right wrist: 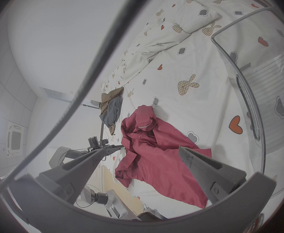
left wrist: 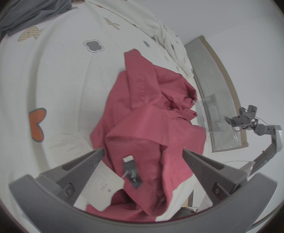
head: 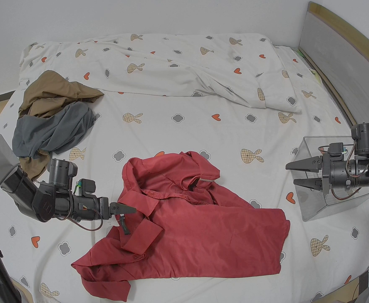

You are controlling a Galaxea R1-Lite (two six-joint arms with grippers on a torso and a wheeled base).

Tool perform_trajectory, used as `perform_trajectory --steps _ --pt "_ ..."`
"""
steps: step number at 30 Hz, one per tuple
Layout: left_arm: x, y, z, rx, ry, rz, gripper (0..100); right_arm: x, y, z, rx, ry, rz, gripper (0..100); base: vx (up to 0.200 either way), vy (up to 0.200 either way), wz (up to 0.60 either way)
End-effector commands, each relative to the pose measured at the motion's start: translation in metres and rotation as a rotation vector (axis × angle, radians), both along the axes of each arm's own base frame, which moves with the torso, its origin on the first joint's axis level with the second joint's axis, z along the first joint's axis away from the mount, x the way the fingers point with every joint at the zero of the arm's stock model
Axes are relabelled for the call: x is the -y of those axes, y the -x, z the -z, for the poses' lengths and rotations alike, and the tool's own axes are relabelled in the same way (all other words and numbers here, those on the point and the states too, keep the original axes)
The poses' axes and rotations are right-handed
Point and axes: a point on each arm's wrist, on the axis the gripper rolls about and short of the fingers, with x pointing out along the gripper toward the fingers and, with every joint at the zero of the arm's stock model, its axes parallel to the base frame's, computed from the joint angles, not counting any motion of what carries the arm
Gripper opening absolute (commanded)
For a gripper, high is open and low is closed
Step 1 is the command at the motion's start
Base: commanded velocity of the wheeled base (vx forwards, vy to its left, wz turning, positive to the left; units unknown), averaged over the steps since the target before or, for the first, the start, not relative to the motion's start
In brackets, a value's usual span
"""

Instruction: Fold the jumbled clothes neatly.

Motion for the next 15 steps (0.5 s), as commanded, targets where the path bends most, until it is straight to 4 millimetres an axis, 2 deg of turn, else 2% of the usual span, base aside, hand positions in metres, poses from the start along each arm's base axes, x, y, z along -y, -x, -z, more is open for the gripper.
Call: perform_trajectory --steps 1,8,15 --pt "0.003 0.001 0.001 -0.006 0.009 0.015 100 0.000 0.000 0.000 -0.001 -0.001 0.000 100 0.000 0.000 0.00" --pt "0.007 -0.004 0.013 -0.033 0.008 0.024 100 0.000 0.000 0.000 0.001 -0.001 0.001 100 0.000 0.000 0.00" --pt "0.006 -0.001 0.000 -0.006 0.028 0.030 100 0.000 0.000 0.001 -0.002 0.000 0.001 100 0.000 0.000 0.00"
